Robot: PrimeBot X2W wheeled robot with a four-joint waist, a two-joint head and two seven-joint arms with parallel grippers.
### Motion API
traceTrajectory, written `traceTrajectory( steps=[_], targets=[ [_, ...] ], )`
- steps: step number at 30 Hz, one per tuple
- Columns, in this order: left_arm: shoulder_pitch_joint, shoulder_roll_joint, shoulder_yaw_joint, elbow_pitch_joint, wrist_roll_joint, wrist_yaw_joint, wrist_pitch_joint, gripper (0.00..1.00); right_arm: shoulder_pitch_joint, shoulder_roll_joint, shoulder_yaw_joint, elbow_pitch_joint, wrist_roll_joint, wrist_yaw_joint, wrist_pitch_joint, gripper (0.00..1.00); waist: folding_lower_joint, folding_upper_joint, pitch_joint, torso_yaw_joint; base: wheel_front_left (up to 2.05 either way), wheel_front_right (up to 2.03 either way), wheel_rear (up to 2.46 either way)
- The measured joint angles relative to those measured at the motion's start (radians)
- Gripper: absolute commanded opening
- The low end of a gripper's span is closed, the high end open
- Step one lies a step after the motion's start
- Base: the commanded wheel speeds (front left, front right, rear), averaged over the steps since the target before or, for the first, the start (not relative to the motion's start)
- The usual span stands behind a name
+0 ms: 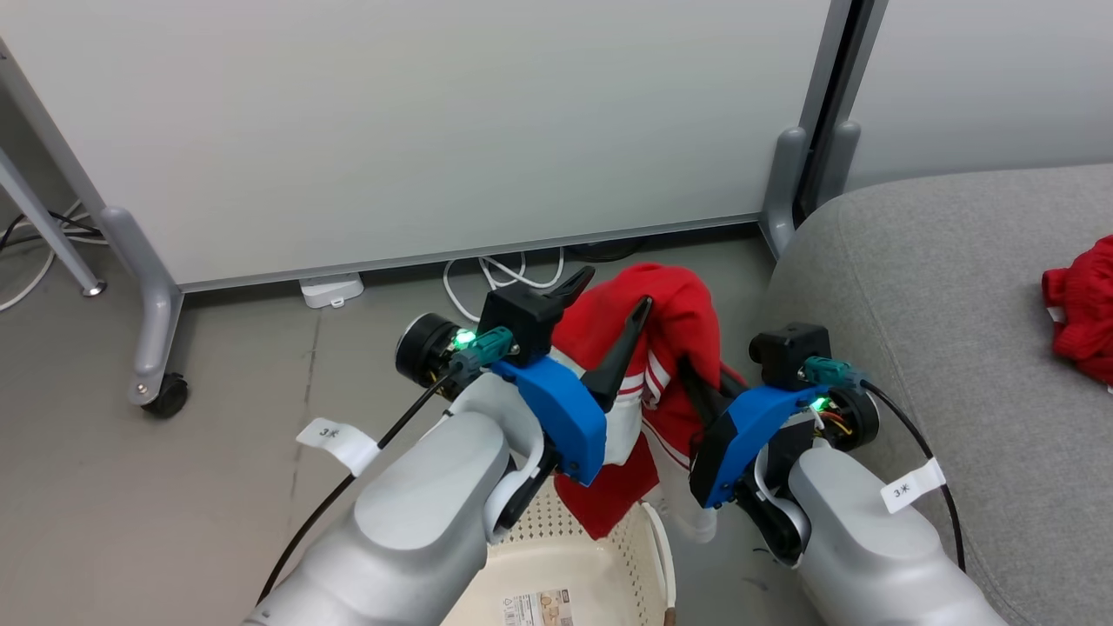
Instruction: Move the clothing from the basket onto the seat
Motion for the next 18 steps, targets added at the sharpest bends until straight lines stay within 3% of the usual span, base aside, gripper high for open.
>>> traceTrajectory(
  steps=[12, 18],
  targets=[
    [0.142, 0.065, 0.065, -0.044, -0.035, 0.014, -0.077, 1.00, -0.028, -0.001, -0.058, 0.039, 0.000, 0.000, -0.036, 0.00, 0.0000, 0.0000, 0.007, 0.004, 0.00, 0.00, 0.00],
    [0.241, 0.116, 0.149, -0.158, 0.021, 0.036, -0.082, 1.00, -0.033, -0.010, -0.104, 0.035, -0.021, 0.000, -0.044, 0.00, 0.0000, 0.0000, 0.013, 0.004, 0.00, 0.00, 0.00]
  ],
)
